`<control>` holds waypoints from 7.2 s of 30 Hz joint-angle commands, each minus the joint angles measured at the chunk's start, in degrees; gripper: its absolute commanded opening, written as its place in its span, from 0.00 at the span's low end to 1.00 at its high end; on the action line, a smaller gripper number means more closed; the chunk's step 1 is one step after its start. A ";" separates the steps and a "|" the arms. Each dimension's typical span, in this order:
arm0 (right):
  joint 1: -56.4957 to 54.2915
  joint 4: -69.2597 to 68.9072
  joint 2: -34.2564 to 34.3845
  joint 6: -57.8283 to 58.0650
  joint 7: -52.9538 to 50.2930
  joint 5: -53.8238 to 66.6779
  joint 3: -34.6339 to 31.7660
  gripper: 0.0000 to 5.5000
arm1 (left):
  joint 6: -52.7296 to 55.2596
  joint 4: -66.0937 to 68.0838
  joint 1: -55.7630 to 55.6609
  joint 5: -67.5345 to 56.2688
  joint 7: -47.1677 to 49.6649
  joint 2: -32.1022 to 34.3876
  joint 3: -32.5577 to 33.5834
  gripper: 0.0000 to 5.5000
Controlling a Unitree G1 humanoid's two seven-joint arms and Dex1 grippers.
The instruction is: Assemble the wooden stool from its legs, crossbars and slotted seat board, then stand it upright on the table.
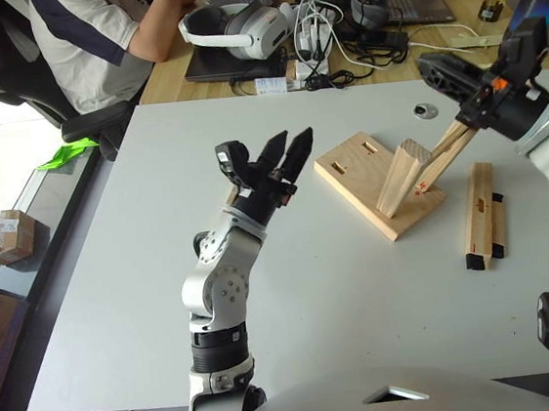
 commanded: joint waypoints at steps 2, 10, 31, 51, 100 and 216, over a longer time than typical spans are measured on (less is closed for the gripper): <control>-4.32 -1.60 2.35 -0.81 -5.64 -0.35 -0.89 0.04 | 1.69 1.50 -1.37 -0.88 0.55 0.73 0.31 0.57; 10.99 0.31 -12.65 20.09 -0.04 -3.16 14.13 0.04 | 1.21 0.66 -1.08 1.11 0.61 1.52 -1.44 0.57; 6.61 0.07 1.01 -1.89 -4.47 0.93 -0.46 0.04 | 1.67 0.78 -1.38 0.88 1.17 3.33 -1.74 0.57; 15.49 10.19 -10.53 7.08 0.74 -10.99 12.00 0.04 | 2.83 -0.14 -1.45 0.46 1.50 3.74 -2.25 0.57; -6.99 43.81 -8.71 -30.59 -1.36 -19.20 -7.07 0.26 | 3.25 -5.69 -9.36 23.59 -9.50 8.75 -31.03 0.89; 2.34 48.82 -9.78 -26.52 9.91 -17.00 2.91 0.53 | 13.09 3.72 -13.73 34.65 -3.71 3.77 -33.44 0.37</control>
